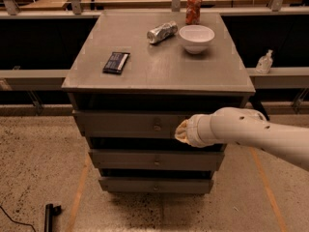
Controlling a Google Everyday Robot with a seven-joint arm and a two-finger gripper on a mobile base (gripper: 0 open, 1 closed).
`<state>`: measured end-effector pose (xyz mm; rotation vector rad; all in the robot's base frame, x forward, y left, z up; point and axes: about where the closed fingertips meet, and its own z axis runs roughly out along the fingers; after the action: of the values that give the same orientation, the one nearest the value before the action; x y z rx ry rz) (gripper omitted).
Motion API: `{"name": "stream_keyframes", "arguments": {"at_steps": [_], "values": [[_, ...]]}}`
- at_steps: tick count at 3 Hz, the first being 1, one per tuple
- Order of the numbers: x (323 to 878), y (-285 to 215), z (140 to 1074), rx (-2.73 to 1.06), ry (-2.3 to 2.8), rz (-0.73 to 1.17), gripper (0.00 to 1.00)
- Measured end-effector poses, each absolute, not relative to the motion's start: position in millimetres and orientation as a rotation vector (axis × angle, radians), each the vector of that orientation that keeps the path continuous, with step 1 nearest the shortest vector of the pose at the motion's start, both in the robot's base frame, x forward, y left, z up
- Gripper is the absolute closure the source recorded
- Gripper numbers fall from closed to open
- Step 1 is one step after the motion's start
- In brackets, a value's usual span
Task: Close top drawer
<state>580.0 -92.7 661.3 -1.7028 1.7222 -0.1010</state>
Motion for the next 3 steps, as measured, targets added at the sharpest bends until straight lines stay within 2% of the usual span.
{"name": "stream_keyframes", "arguments": {"at_steps": [2, 3], "values": [[507, -106, 727, -1.716, 1.808, 0.116, 1.0], [489, -109, 768, -1.708, 1.807, 0.176, 1.0]]}}
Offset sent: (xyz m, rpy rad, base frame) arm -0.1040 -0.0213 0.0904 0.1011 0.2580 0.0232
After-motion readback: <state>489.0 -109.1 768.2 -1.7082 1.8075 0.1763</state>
